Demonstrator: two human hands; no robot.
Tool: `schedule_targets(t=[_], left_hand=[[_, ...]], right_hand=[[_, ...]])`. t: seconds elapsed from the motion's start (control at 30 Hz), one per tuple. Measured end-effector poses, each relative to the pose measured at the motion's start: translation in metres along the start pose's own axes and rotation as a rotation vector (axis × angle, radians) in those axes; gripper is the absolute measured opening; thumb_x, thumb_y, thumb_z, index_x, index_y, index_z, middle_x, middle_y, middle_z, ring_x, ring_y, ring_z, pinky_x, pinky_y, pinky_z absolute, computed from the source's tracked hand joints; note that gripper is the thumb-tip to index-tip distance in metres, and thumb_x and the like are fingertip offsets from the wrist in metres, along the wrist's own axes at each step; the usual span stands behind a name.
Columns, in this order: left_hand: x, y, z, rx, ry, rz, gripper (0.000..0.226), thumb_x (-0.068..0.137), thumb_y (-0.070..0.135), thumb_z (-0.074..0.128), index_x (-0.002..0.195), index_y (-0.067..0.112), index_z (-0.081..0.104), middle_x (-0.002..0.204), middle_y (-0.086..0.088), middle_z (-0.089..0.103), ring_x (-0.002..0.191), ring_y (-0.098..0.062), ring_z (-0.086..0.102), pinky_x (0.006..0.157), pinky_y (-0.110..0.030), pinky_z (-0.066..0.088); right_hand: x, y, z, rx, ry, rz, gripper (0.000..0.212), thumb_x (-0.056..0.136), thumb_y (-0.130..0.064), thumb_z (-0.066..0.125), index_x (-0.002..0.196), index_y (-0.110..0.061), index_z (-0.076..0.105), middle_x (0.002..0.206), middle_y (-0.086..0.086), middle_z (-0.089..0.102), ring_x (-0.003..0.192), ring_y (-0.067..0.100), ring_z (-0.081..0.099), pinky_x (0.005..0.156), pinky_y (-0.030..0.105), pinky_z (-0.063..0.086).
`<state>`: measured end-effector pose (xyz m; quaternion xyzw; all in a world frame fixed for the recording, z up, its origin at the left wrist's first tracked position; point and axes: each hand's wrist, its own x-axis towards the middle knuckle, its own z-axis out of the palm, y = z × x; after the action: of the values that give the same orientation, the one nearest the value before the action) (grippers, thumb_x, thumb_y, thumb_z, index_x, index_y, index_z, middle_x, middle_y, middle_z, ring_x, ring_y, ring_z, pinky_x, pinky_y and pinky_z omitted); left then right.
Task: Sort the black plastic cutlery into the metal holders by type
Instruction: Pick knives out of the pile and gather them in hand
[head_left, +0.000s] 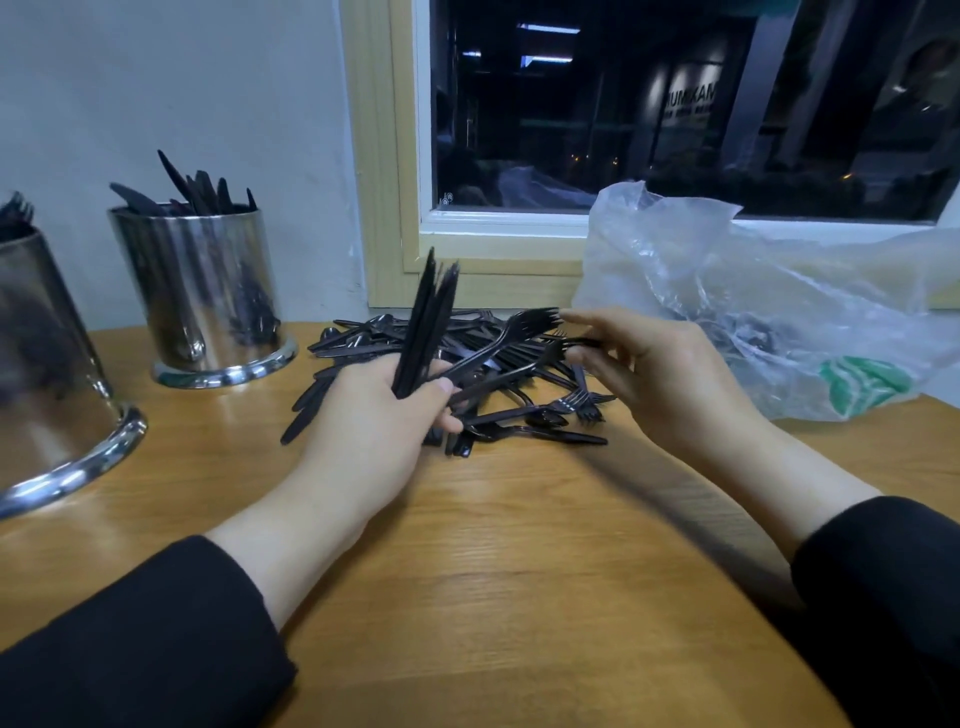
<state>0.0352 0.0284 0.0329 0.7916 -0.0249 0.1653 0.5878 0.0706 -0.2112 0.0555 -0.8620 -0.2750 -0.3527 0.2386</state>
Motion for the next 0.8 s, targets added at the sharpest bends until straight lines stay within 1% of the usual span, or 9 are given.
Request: schedule_targets(t=[0.07,0.13,0.2,0.37,0.47,0.53,0.6,0.73,0.8], left_hand=[[-0.003,0.004,0.001,-0.01,-0.051,-0.009,0.013,0.1,0.021,0.063,0.098,0.032,0.069,0.072,0.001,0.077,0.048,0.001,0.058,0.06,-0.03,0.038],[-0.006,0.007,-0.001,-0.003,-0.086,-0.008,0.016,0.101,0.019,0.062,0.095,0.03,0.071,0.073,-0.003,0.077,0.041,0.001,0.052,0.058,-0.029,0.037],[-0.006,0.008,-0.001,0.01,-0.119,-0.008,0.017,0.101,0.02,0.061,0.095,0.03,0.073,0.071,-0.006,0.075,0.041,-0.002,0.049,0.057,-0.028,0.038],[-0.007,0.006,-0.003,-0.012,-0.198,-0.022,0.015,0.101,0.017,0.061,0.099,0.024,0.075,0.064,0.0,0.07,0.041,-0.008,0.047,0.044,-0.025,0.038],[-0.011,0.009,0.0,-0.019,-0.27,-0.032,0.014,0.101,0.015,0.06,0.106,0.016,0.073,0.068,0.009,0.073,0.04,-0.002,0.049,0.041,-0.02,0.036],[-0.011,0.009,0.0,0.003,-0.292,-0.026,0.012,0.101,0.02,0.062,0.108,0.021,0.072,0.076,0.006,0.076,0.04,-0.001,0.049,0.041,-0.021,0.038],[-0.009,0.007,0.0,0.117,-0.295,0.013,0.009,0.099,0.027,0.065,0.102,0.025,0.074,0.074,0.002,0.075,0.041,-0.002,0.049,0.045,-0.021,0.04],[-0.005,0.004,0.003,0.168,-0.214,0.042,0.013,0.102,0.022,0.061,0.093,0.021,0.07,0.054,0.016,0.063,0.038,0.0,0.046,0.041,-0.013,0.036],[-0.003,0.002,0.003,0.146,-0.162,0.032,0.018,0.102,0.02,0.06,0.088,0.018,0.071,0.05,0.013,0.06,0.038,-0.003,0.045,0.04,-0.014,0.035]], right_hand=[[-0.001,-0.001,0.002,0.008,-0.006,0.03,0.046,0.093,-0.019,0.07,0.138,-0.02,0.061,0.089,-0.03,0.059,0.079,-0.025,0.052,0.073,-0.002,0.034],[0.0,-0.001,0.004,0.036,-0.03,0.091,0.058,0.094,-0.024,0.068,0.148,-0.023,0.048,0.088,-0.029,0.061,0.081,-0.014,0.057,0.075,0.001,0.037],[0.0,0.001,0.006,0.049,-0.043,0.114,0.059,0.094,-0.028,0.067,0.149,-0.024,0.046,0.086,-0.027,0.062,0.083,-0.001,0.06,0.077,0.002,0.039],[0.0,0.006,0.006,0.084,-0.081,0.17,0.039,0.095,-0.035,0.066,0.134,-0.03,0.063,0.084,-0.009,0.072,0.08,0.004,0.064,0.072,0.01,0.044],[0.0,0.006,0.007,0.175,-0.105,0.213,0.004,0.096,-0.032,0.067,0.099,-0.031,0.07,0.074,-0.013,0.07,0.07,-0.004,0.062,0.064,0.014,0.044],[0.0,0.007,0.008,0.226,-0.104,0.248,0.01,0.096,-0.032,0.067,0.089,-0.025,0.066,0.073,-0.013,0.071,0.07,0.0,0.065,0.066,0.022,0.049],[0.0,0.005,0.009,0.246,-0.104,0.269,0.013,0.095,-0.033,0.068,0.089,-0.021,0.066,0.078,-0.012,0.073,0.074,0.008,0.069,0.07,0.029,0.053],[0.001,0.005,0.012,0.263,-0.056,0.319,0.024,0.097,-0.042,0.061,0.08,-0.027,0.065,0.068,-0.01,0.069,0.059,0.002,0.059,0.058,0.014,0.043],[0.001,0.014,0.013,0.176,-0.023,0.371,0.027,0.1,-0.044,0.055,0.084,-0.026,0.067,0.063,-0.012,0.063,0.057,-0.001,0.054,0.055,0.011,0.037]])
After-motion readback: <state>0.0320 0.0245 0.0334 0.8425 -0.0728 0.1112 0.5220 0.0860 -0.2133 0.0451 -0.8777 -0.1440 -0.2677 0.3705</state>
